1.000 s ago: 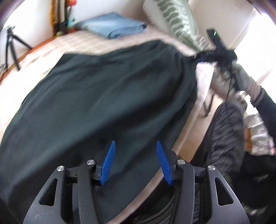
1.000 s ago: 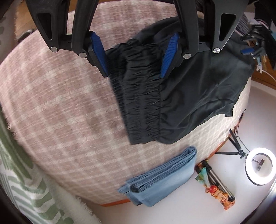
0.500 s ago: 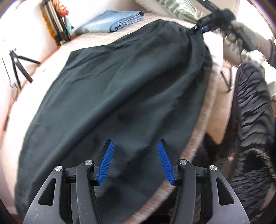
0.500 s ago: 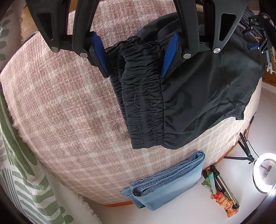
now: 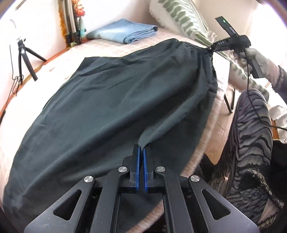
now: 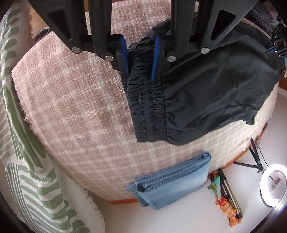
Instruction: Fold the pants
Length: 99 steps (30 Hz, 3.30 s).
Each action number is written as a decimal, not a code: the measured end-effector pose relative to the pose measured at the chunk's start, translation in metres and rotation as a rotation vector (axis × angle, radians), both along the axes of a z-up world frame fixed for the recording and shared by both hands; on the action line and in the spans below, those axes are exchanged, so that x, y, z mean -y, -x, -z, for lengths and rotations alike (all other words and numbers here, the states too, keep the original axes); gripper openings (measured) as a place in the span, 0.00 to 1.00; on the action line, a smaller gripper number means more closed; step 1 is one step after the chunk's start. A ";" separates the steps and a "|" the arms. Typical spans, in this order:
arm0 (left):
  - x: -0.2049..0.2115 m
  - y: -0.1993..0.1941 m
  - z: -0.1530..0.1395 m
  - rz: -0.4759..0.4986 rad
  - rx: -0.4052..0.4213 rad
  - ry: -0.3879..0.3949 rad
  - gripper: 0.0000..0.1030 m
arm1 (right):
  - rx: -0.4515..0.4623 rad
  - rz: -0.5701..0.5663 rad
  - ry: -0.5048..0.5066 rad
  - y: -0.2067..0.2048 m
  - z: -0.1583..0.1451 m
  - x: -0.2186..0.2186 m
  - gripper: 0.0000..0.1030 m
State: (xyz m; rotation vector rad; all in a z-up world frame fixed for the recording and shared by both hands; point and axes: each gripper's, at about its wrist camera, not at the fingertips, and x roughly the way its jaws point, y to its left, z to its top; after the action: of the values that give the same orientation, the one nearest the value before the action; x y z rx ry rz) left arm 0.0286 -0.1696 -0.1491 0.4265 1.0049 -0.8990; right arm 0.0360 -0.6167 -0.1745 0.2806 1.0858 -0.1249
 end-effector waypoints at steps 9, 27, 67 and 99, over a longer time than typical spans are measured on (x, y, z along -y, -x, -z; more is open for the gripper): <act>0.001 0.022 0.013 0.051 -0.071 -0.010 0.02 | -0.003 -0.030 0.064 0.018 0.001 -0.002 0.16; -0.112 0.008 -0.032 -0.382 -0.097 0.194 0.42 | 0.202 -0.356 0.212 0.005 -0.073 -0.130 0.56; -0.417 -0.006 0.020 -1.389 -0.151 0.135 0.43 | -0.018 -1.055 -0.014 0.028 0.027 -0.393 0.48; -0.503 0.006 0.034 -1.382 -0.287 0.534 0.59 | 0.257 -0.609 -0.115 0.032 -0.073 -0.293 0.59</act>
State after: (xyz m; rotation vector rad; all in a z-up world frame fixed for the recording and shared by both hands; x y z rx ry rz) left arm 0.0227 0.3336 -0.1826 -0.8256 0.9826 0.0829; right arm 0.0042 -0.3239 -0.1012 0.0561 0.8829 0.5068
